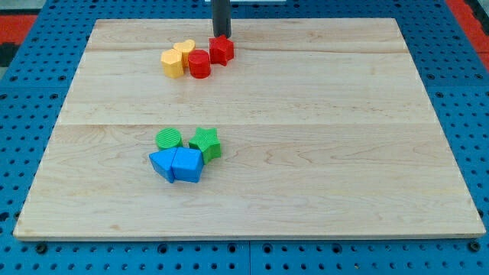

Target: Separate the red star from the red circle

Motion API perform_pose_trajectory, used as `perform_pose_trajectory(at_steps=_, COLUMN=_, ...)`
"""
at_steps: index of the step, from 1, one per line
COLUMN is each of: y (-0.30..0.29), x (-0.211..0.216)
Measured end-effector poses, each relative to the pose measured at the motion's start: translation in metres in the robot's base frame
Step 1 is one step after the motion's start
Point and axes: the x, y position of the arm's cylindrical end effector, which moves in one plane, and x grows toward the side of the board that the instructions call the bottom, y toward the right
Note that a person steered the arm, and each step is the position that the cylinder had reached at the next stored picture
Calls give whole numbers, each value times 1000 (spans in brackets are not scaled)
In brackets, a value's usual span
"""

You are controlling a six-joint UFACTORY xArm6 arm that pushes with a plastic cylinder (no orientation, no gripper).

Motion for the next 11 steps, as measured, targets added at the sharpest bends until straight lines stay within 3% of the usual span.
perform_pose_trajectory(at_steps=4, y=90, x=41)
perform_pose_trajectory(at_steps=5, y=78, x=-4)
perform_pose_trajectory(at_steps=6, y=31, x=-7)
perform_pose_trajectory(at_steps=11, y=-58, x=51)
